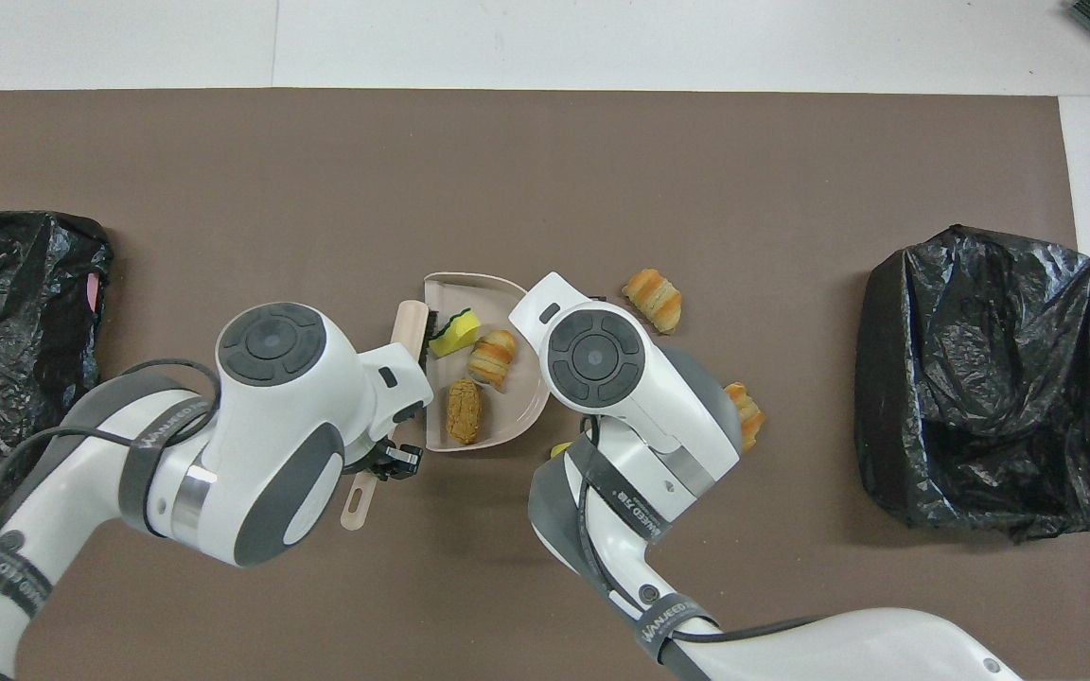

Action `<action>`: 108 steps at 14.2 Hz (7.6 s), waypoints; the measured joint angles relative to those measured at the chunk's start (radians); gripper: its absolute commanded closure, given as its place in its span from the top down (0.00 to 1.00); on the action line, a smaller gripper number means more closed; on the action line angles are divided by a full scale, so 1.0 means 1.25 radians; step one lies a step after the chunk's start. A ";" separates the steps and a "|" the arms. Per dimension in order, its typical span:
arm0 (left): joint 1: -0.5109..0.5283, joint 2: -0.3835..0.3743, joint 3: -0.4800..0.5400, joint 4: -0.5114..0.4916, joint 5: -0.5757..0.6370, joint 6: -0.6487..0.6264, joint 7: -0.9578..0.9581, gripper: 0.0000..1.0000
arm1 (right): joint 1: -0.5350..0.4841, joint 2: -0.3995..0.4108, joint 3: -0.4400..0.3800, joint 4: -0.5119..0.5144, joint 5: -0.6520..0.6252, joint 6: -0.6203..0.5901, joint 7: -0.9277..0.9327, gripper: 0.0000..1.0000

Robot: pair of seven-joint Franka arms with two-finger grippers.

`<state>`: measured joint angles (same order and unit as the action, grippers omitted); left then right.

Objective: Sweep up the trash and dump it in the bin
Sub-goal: 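Sweep scraps into the dustpan with the brush in the left gripper, then sweep more scraps into the dustpan with the left gripper's brush, then carry the loaded dustpan with the right gripper over the trash bag, then tip the dustpan with the right gripper to dump scraps into the bag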

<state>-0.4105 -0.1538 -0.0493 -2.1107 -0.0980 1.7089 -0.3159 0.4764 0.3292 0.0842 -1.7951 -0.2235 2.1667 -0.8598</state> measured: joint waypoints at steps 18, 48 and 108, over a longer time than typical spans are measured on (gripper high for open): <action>0.078 0.025 -0.011 -0.192 -0.004 0.238 -0.048 0.00 | 0.006 -0.030 0.001 0.000 -0.030 -0.150 -0.064 0.00; -0.141 -0.136 -0.057 -0.185 -0.109 0.149 -0.292 0.00 | -0.072 -0.055 -0.002 0.015 0.030 -0.120 -0.108 0.00; 0.326 -0.044 -0.067 -0.003 -0.015 0.092 0.117 1.00 | -0.571 -0.405 0.008 -0.132 -0.338 -0.224 -0.408 0.00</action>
<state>-0.0029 -0.2089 -0.1332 -2.1149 -0.1165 1.8235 -0.1696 -0.2371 -0.1766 0.0947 -1.9598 -0.6466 1.8862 -1.3692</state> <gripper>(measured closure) 0.000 0.687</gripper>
